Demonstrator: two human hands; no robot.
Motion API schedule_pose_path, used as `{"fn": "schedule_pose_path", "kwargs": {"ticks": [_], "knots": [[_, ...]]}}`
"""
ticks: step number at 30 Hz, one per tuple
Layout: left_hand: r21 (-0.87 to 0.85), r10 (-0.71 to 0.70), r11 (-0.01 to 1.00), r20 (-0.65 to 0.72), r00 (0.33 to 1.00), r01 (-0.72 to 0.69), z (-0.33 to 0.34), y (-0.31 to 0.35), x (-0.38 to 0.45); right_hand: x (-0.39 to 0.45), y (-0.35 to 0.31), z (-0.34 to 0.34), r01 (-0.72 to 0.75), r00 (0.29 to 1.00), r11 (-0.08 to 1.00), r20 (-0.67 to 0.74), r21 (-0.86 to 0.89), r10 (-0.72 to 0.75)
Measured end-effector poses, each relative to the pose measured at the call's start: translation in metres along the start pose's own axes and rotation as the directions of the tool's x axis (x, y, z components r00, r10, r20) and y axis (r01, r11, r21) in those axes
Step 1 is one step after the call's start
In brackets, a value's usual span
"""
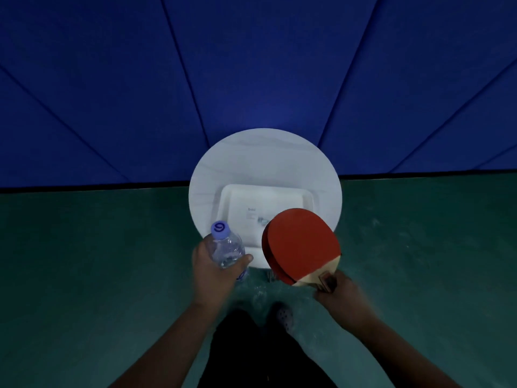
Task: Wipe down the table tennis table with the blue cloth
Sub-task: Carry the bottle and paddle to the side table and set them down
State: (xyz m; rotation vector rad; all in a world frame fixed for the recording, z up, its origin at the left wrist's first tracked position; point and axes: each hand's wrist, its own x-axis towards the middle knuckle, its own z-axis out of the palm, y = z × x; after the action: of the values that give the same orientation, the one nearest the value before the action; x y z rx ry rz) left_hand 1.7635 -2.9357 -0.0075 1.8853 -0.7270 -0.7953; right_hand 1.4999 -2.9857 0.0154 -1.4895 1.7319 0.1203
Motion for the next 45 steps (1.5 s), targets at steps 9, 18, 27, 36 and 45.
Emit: {"fn": "schedule_pose_path", "kwargs": {"ticks": [9,18,27,36,45], "knots": [[-0.026,0.080,0.997,0.094,0.992,-0.078,0.067,0.021,0.203,0.173,-0.084,-0.019,-0.100,0.995,0.984,-0.013,0.145,0.103],[0.021,0.216,0.975,0.123,0.969,-0.220,0.151,0.008,0.363,0.358,-0.146,-0.017,-0.075,0.991,0.992,-0.102,0.102,0.085],[0.109,0.257,0.958,0.096,0.962,-0.267,0.177,-0.031,0.407,0.434,-0.151,0.008,-0.086,0.989,0.994,-0.115,0.061,0.093],[0.101,0.233,0.964,0.123,0.965,-0.246,0.179,-0.042,0.414,0.456,-0.155,0.023,-0.095,0.986,0.992,-0.128,0.087,0.106],[0.162,0.099,0.980,0.134,0.986,-0.120,0.171,-0.048,0.411,0.454,-0.161,0.030,-0.125,0.975,0.992,-0.182,0.019,0.126]]}}
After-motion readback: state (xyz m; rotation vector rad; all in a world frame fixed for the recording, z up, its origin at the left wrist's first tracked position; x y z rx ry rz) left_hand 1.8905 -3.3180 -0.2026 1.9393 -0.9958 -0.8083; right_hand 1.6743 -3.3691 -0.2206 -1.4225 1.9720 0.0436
